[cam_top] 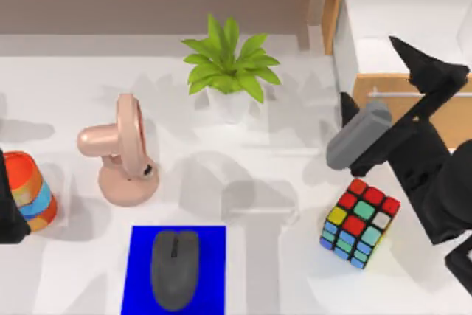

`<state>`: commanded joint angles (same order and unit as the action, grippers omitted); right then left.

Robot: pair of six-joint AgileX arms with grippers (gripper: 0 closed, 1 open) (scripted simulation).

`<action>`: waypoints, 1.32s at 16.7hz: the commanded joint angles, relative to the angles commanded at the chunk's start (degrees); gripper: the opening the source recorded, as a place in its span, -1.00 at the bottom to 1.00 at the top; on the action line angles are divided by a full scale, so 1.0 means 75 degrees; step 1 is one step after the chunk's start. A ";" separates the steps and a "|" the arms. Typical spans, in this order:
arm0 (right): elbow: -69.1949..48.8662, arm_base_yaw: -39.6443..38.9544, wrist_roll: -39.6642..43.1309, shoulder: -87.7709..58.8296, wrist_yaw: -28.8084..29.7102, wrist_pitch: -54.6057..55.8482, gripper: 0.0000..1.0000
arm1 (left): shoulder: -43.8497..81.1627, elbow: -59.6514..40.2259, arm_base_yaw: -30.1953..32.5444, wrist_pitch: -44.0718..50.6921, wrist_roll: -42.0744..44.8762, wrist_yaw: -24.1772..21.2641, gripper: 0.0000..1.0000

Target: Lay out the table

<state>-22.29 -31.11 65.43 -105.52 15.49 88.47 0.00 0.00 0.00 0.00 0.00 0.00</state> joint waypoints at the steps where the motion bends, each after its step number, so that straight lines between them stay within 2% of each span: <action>1: 0.0318 0.0233 0.0637 -0.0070 0.0154 0.0402 1.00 | 0.0000 0.0000 0.0000 0.0000 0.0000 0.0000 1.00; 4: 0.1036 0.0905 0.2175 -0.0465 0.0545 0.1215 1.00 | 0.0000 0.0000 0.0000 0.0000 0.0000 0.0000 1.00; 7: 0.1308 0.1408 0.3019 -0.0934 0.0789 0.1582 1.00 | 0.0000 0.0000 0.0000 0.0000 0.0000 0.0000 1.00; 15: 0.1294 0.1493 0.3147 -0.1085 0.0796 0.1605 1.00 | 0.0000 0.0000 0.0000 0.0000 0.0000 0.0000 1.00; 22: 0.0739 0.2038 0.3134 -0.1313 0.0309 0.1324 1.00 | 0.0000 0.0000 0.0000 0.0000 0.0000 0.0000 1.00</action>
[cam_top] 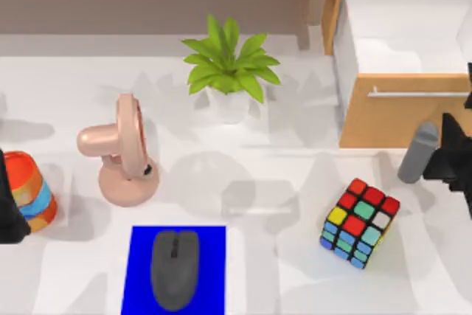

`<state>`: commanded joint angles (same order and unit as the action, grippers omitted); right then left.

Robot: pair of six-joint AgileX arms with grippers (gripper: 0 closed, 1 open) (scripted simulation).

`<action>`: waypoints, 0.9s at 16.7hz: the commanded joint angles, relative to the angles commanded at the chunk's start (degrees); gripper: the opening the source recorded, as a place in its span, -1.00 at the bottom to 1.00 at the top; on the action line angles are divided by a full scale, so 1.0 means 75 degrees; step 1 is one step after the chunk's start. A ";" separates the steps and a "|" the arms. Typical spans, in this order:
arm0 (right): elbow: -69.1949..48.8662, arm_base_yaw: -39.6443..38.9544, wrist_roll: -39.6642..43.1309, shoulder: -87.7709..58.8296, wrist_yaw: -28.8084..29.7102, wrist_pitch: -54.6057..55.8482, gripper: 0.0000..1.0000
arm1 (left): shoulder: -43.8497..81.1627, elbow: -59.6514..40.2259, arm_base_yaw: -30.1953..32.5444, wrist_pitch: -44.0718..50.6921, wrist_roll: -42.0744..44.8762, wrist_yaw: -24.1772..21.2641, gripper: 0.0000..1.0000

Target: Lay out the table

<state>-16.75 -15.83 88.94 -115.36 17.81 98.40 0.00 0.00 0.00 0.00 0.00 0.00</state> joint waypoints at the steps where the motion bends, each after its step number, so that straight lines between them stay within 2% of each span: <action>1: -0.0054 -0.0027 0.0015 0.0023 0.0020 -0.0092 1.00 | 0.0000 0.0000 0.0000 0.0000 0.0000 0.0000 1.00; 8: -0.0129 -0.0244 0.0024 0.0148 0.0228 -0.0285 1.00 | 0.0000 0.0000 0.0000 0.0000 0.0000 0.0000 1.00; 15: -0.0129 -0.0244 0.0024 0.0148 0.0228 -0.0285 -0.06 | 0.0000 0.0000 0.0000 0.0000 0.0000 0.0000 1.00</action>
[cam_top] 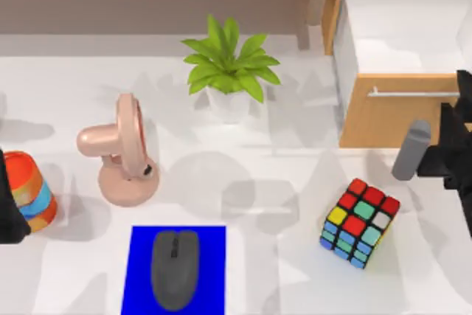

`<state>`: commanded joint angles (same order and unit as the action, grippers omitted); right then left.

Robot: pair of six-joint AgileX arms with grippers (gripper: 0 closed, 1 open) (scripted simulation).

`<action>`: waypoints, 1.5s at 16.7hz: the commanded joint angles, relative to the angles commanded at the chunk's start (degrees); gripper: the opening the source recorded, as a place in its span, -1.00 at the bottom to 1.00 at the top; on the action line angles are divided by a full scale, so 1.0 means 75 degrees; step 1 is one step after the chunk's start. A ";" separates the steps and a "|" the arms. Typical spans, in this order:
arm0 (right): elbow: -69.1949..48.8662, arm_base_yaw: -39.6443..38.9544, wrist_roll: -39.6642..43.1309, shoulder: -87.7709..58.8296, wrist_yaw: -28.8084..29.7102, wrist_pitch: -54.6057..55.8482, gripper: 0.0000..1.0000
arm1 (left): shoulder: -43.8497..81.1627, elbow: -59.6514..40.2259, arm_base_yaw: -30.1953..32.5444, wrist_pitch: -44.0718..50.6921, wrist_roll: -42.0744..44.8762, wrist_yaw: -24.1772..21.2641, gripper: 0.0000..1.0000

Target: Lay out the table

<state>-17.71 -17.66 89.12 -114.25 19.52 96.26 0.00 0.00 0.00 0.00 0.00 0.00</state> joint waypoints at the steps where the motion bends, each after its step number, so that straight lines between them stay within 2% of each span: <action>1: 0.0000 0.0000 0.0000 0.0000 0.0000 0.0000 -0.21 | 0.0000 0.0000 0.0000 0.0000 0.0000 0.0000 1.00; 6: 0.0000 0.0000 0.0000 0.0000 0.0000 0.0000 -0.96 | 0.0000 0.0000 0.0000 0.0000 0.0000 0.0000 1.00; 7: 0.0000 0.0000 0.0000 0.0000 0.0000 0.0000 -1.00 | 0.0000 0.0000 0.0000 0.0000 0.0000 0.0000 1.00; 16: -0.0014 0.0014 -0.0022 -0.0030 -0.0007 -0.0040 -1.00 | 0.0000 0.0000 0.0000 0.0000 0.0000 0.0000 1.00; 25: -0.1887 0.0538 -0.0013 -0.0603 -0.0522 -0.1323 -1.00 | 0.0000 0.0000 0.0000 0.0000 0.0000 0.0000 1.00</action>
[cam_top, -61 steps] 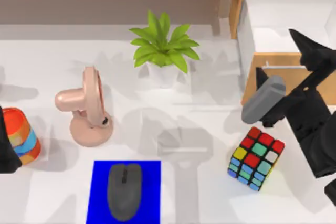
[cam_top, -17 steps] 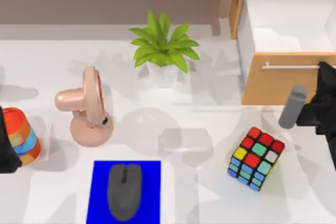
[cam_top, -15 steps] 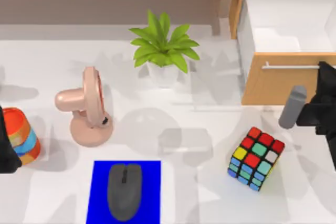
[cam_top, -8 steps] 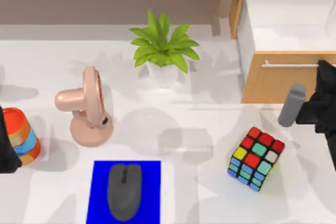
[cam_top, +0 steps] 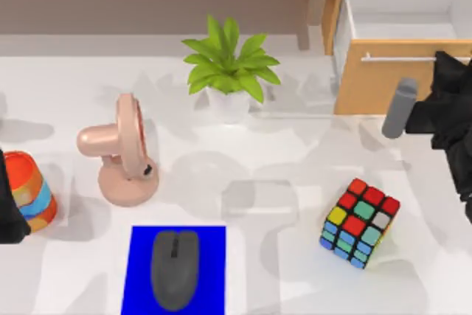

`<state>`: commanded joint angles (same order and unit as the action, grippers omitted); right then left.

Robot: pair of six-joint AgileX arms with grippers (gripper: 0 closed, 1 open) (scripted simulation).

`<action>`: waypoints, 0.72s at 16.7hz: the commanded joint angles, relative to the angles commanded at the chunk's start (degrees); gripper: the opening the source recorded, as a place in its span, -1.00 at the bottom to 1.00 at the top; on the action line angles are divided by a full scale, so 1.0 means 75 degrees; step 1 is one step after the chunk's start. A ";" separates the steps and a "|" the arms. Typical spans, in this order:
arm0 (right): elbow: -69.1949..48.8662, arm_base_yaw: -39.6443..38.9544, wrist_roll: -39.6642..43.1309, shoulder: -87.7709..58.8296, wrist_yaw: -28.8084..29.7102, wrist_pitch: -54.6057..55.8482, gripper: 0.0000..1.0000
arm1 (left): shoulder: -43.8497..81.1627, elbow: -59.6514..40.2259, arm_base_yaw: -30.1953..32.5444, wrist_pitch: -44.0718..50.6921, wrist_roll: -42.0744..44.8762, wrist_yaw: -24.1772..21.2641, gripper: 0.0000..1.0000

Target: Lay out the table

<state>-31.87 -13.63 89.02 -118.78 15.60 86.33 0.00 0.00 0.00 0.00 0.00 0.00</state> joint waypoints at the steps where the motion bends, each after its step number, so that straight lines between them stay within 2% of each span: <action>1: -0.0003 0.0001 0.0000 -0.0001 -0.0001 -0.0003 -1.00 | 0.0000 0.0000 0.0000 0.0000 0.0000 0.0000 1.00; 6: -0.0262 0.0052 -0.0005 -0.0182 -0.0061 -0.0263 -1.00 | 0.0000 0.0000 0.0000 0.0000 0.0000 0.0000 1.00; 12: -0.1910 0.0288 -0.0003 -0.0720 -0.0292 -0.1137 -1.00 | 0.0000 0.0000 0.0000 0.0000 0.0000 0.0000 1.00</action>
<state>-46.19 -11.47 89.00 -124.17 13.41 77.81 0.00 0.00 0.00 0.00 0.00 0.00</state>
